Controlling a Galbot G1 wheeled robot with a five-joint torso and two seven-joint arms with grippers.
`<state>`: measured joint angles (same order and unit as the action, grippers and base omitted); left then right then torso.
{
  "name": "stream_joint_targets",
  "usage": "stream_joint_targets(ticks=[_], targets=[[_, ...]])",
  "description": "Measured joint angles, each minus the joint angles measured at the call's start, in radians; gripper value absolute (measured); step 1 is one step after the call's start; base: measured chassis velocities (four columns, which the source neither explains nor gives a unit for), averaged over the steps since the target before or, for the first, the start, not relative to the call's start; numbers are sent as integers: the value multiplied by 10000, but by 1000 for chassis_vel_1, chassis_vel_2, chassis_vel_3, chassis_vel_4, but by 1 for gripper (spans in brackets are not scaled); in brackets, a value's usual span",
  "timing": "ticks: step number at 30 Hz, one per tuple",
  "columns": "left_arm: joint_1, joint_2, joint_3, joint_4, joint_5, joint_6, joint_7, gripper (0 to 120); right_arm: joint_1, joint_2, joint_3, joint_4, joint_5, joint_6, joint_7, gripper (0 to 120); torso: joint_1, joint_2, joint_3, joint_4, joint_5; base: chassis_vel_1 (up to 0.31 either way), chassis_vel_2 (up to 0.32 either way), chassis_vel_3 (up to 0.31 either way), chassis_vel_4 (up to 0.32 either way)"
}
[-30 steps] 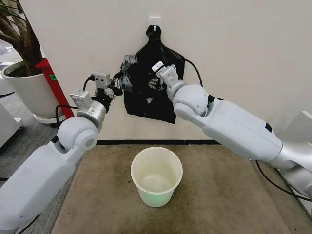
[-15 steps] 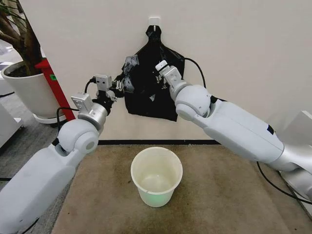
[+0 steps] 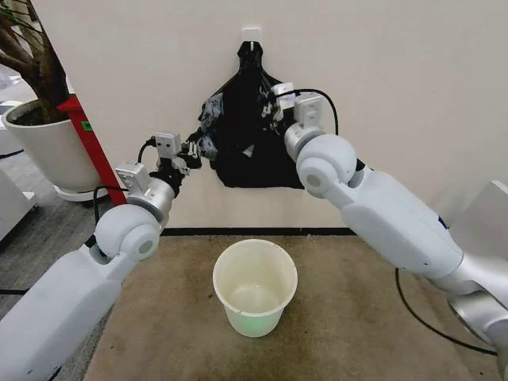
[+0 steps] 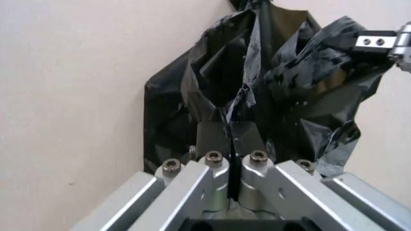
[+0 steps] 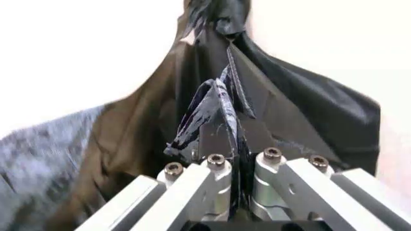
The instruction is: Place the garbage bag over the trash bin.
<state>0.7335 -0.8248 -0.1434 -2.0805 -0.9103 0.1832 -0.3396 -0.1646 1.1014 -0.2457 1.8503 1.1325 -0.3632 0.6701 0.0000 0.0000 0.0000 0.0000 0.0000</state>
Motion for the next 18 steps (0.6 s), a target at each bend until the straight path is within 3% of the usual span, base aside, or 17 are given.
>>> stream_joint_targets(ticks=[11, 18], targets=[[212, 87, -316, -42, -659, -207, -170, 0, -1319, 234, 1511, 550, 2468, 1642, -14, 0, 0, 0, 0, 0, 0, 0, 0, 0, 0], [163, 168, -494, -165, -1161, -243, -326, 0, -1885, 319, 1941, 726, 2658, 2028, -363, 0, 0, 0, 0, 0, 0, 0, 0, 0, 0]])
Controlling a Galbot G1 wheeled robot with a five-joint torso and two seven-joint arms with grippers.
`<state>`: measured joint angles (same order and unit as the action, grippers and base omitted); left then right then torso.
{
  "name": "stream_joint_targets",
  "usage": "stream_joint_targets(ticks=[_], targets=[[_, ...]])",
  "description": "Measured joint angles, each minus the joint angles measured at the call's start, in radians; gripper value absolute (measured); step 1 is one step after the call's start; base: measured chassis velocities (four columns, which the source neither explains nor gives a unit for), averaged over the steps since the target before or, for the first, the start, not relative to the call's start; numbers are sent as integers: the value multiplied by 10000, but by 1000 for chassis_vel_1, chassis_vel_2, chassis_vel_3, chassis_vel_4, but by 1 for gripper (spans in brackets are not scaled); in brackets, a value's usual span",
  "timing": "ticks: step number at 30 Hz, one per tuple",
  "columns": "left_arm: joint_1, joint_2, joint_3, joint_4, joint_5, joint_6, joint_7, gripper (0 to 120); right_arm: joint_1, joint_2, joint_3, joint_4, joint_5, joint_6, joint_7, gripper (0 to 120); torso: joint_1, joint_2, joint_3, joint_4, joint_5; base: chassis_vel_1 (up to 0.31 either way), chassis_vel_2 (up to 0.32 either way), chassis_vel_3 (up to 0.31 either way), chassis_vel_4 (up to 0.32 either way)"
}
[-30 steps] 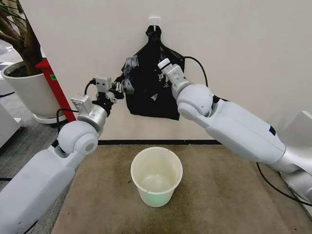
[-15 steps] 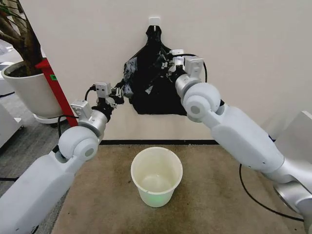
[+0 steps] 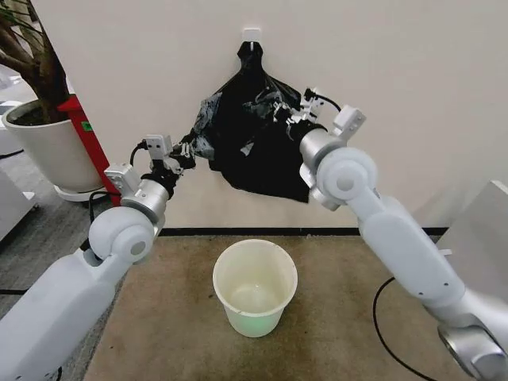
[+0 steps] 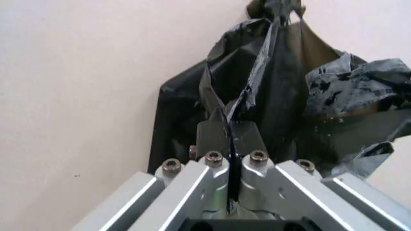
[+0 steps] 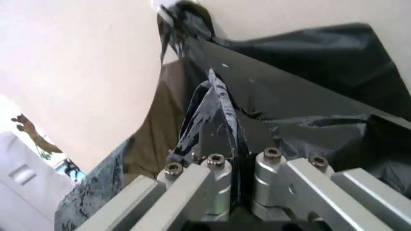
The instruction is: Place the garbage bag over the trash bin.
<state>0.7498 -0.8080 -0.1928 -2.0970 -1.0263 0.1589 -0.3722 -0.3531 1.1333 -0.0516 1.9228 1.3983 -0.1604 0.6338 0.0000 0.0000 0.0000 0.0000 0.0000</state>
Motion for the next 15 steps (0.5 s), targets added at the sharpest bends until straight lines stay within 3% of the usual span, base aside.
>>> stream_joint_targets(ticks=[7, 11, 15], targets=[[463, 172, -461, -227, -409, 0, -143, 0, -602, 20, 423, 383, 179, 144, 30, 0, 0, 0, -1, 1, -1, 0, 0, 0, 0], [1225, 178, -700, -403, -280, 0, -142, 0, -1516, 9, 643, 669, 188, 144, 165, 0, 0, 0, -1, 1, 2, 0, 0, 0, 0], [2819, 89, -788, -735, 643, -151, 96, 0, -3380, -22, 1017, 1317, -252, 98, 150, 0, 0, -1, 0, 2, -1, 0, 0, 0, 0]])
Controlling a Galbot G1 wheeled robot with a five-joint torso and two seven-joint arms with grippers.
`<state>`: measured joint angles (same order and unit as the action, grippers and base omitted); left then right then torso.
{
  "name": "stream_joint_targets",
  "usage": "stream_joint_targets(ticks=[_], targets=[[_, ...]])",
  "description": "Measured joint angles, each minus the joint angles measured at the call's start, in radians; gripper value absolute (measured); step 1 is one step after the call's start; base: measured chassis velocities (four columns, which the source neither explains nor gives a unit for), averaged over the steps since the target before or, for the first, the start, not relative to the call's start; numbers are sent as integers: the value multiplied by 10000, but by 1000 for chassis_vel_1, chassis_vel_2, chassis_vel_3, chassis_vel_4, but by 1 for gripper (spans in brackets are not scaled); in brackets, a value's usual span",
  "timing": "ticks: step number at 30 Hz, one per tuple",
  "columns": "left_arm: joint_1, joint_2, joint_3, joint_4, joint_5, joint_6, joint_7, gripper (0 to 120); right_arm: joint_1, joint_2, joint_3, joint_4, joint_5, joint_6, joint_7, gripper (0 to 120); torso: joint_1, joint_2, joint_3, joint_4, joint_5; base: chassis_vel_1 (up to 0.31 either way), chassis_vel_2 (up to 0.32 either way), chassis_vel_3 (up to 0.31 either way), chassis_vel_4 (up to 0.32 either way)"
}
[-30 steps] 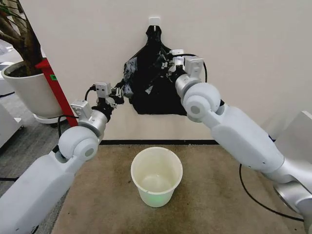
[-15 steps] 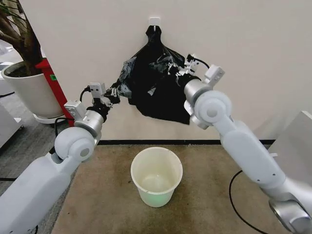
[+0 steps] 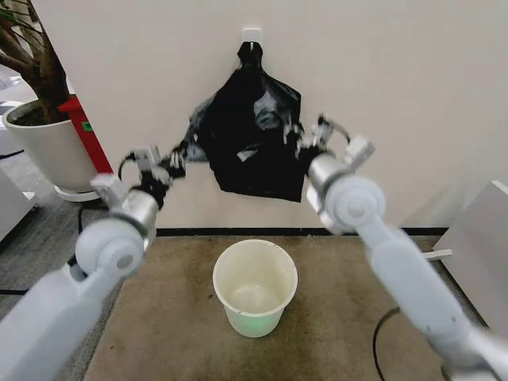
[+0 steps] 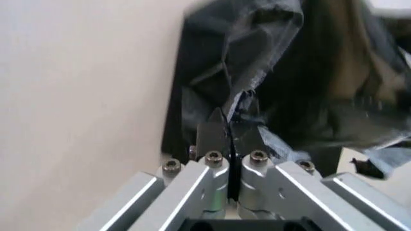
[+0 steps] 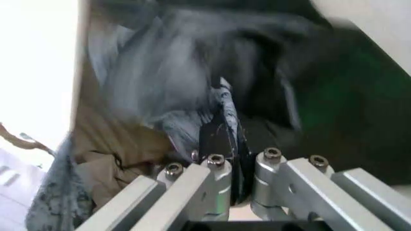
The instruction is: Place the garbage bag over the trash bin.
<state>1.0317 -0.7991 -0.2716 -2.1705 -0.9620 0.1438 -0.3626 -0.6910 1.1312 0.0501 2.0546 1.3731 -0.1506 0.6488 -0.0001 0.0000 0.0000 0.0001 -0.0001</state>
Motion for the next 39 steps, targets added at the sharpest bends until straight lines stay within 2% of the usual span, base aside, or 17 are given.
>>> stream_joint_targets(ticks=[3, 11, 16, 19, 21, 24, 25, 26, 28, 31, 39], targets=[[338, 55, -38, -351, 59, -43, 61, 0, -449, -191, 244, 446, -177, -35, -232, 0, 0, -2, 0, 0, 1, 0, 0, 0, 0], [-194, 927, -606, -1290, -920, -83, 73, 0, -143, -1341, 1306, 2160, 1461, -245, -371, 0, 0, -1, 0, -1, 1, 0, 0, 0, 0], [116, 1604, -1446, -2060, -1457, -105, 285, 0, -636, -2644, 2575, 3445, 2852, -533, -693, 0, 0, 0, -2, -3, 5, 0, 0, 0, 0], [153, 1694, -1570, -2157, -1504, -105, 315, 0, -717, -2832, 2790, 3591, 3077, -544, -727, 0, 0, 0, -1, -2, 4, 0, 0, 0, 0], [279, 1969, -1998, -2474, -1730, -90, 373, 0, -1000, -3421, 3397, 4017, 3837, -561, -797, 0, 0, 0, -1, -4, 1, 0, 0, 0, 0], [598, 2233, -2568, -2852, -1890, 29, 454, 0, -1228, -3836, 3730, 4387, 4339, -472, -789, 0, 0, 0, -1, -4, 2, 0, 0, 0, 0], [937, 2366, -3016, -3082, -1896, 133, 581, 0, -1366, -3977, 3839, 4505, 4475, -428, -786, 0, 0, 0, -1, -3, 2, 0, 0, 0, 0], [937, 2366, -3016, -3082, -1896, 133, 581, 0, -1366, -3977, 3839, 4505, 4475, -428, -786, 0, 0, 0, -1, -3, 2, 0, 0, 0, 0], [1563, 2519, -3924, -3345, -1703, 373, 842, 0, -1543, -4058, 3872, 4548, 4547, -361, -773, 0, 0, 0, -1, 1, 2, 0, 0, 0, 0], [1922, 2622, -4595, -3365, -1391, 477, 1172, 0, -1736, -3990, 3790, 4543, 4526, -344, -772, 0, 0, 0, 0, 0, 0, 0, 0, 0, 0], [1754, 2838, -4763, -3256, -1075, 474, 1628, 0, -2012, -3580, 3442, 4502, 4166, -417, -776, 0, 0, 0, 0, -2, 1, 0, 0, 0, 0]])
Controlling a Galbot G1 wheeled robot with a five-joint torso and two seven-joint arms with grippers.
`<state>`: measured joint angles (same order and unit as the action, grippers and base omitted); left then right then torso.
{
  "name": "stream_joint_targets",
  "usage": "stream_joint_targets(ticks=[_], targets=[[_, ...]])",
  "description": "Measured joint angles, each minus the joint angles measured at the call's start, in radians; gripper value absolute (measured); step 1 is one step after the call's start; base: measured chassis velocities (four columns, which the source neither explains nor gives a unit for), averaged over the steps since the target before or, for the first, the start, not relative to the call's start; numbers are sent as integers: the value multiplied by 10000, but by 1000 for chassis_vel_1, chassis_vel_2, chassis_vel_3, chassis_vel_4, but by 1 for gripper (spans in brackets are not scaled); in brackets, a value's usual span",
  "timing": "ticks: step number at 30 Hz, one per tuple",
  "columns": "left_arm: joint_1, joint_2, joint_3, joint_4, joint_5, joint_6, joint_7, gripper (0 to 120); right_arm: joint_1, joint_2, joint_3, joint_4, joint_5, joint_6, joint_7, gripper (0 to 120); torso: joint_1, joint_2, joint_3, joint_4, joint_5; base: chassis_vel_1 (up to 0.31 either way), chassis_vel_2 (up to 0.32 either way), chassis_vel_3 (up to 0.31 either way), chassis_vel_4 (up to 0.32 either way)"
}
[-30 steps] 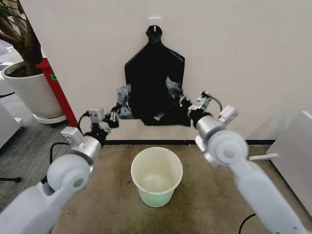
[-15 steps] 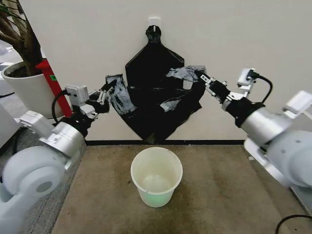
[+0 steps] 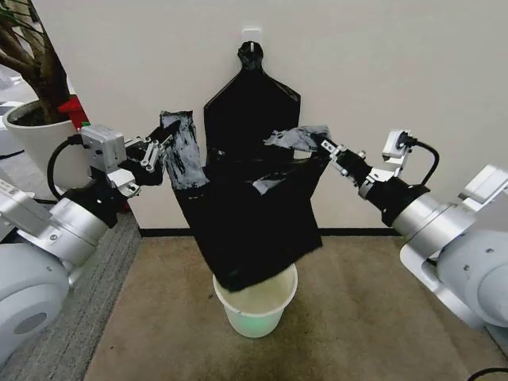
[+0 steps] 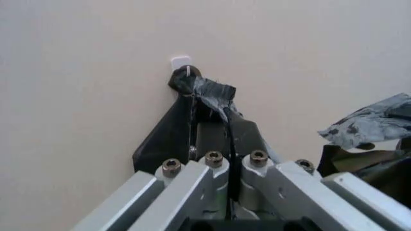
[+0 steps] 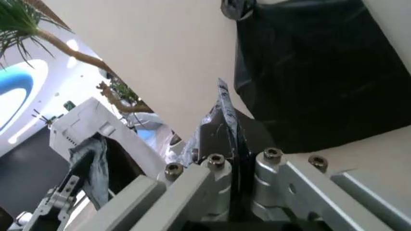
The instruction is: Place the garbage bag over the trash bin.
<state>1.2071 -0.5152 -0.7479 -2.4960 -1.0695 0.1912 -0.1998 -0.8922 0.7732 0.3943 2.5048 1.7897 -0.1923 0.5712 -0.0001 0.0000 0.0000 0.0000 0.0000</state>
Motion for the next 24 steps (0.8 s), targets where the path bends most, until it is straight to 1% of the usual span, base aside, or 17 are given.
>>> stream_joint_targets(ticks=[8, 9, 14, 24], targets=[[-254, 11, 378, 613, 323, -140, 361, 0, -18, 439, -220, -221, -240, -50, 3, 0, 0, 0, 1, 0, -2, 0, 0, 0, 0], [-352, 49, 428, 758, 411, -207, 458, 0, 9, 576, -286, -318, -447, -114, -73, 0, 0, 0, 1, -1, -2, 0, 0, 0, 0], [-381, 149, 323, 1125, 546, -398, 772, 0, 181, 896, -621, -574, -969, -178, -212, 0, 0, 0, 1, 0, -1, 0, 0, 0, 0], [-569, 198, 243, 1778, 605, -632, 1041, 0, 992, 1342, -1336, -844, -1136, -161, -95, 0, 0, 0, 1, 1, -2, 0, 0, 0, 0]])
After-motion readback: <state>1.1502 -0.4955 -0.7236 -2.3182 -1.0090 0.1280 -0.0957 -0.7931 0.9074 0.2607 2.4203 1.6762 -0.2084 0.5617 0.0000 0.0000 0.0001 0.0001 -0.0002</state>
